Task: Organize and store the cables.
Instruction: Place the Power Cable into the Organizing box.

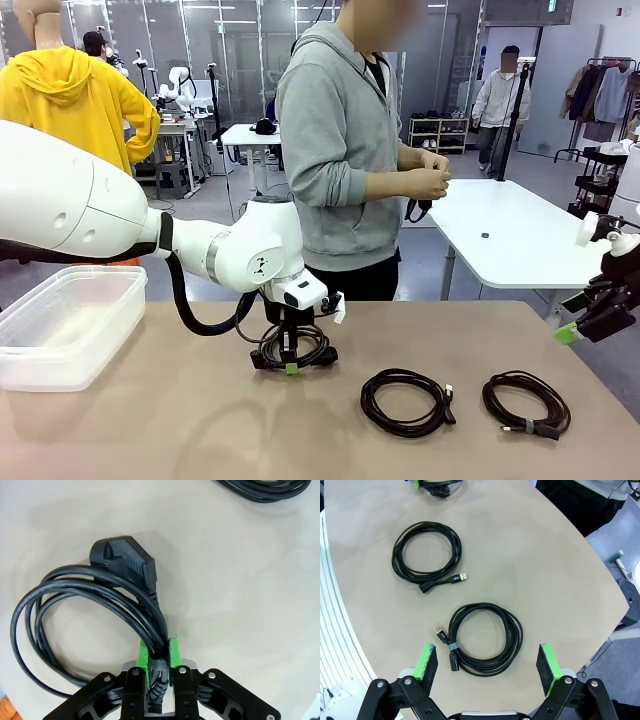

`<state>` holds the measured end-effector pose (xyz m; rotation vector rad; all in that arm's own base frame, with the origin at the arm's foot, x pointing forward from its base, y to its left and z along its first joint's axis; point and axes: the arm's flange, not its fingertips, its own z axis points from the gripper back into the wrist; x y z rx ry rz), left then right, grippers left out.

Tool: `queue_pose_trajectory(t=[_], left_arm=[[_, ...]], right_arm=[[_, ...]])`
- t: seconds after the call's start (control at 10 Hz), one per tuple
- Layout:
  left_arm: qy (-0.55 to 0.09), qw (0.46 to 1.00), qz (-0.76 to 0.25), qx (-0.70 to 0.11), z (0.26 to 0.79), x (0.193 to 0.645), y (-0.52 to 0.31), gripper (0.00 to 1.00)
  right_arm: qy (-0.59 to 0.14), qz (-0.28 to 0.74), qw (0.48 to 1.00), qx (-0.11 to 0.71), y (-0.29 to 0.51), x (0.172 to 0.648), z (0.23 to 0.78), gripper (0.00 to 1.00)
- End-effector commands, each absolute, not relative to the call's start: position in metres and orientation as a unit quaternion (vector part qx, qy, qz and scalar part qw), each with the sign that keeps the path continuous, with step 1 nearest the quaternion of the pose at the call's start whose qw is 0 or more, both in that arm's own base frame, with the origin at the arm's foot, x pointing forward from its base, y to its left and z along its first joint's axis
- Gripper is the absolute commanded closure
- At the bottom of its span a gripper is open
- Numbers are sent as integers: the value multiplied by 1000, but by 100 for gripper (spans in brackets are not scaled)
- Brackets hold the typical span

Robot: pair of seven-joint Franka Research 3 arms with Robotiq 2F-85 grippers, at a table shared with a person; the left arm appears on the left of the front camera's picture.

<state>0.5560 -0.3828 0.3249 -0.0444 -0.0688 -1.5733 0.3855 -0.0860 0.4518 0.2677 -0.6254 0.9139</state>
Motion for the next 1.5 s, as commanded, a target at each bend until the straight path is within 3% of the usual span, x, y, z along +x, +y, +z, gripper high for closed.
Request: queue_pose_trajectory(t=[0.0, 0.6, 1.3, 1.4], left_arm=[[-30, 699, -714, -13, 352, 551, -374, 100], [-77, 684, -724, 50, 467, 509, -364, 100], [-84, 688, -720, 39, 481, 515, -373, 100], [-78, 688, -720, 38, 475, 512, -373, 82]], right_arm=[[-292, 435, 842, 131, -87, 388, 452, 0], [-292, 435, 842, 131, -87, 388, 452, 0], [-292, 435, 842, 131, -87, 388, 452, 0], [-292, 435, 842, 131, -87, 388, 452, 0]])
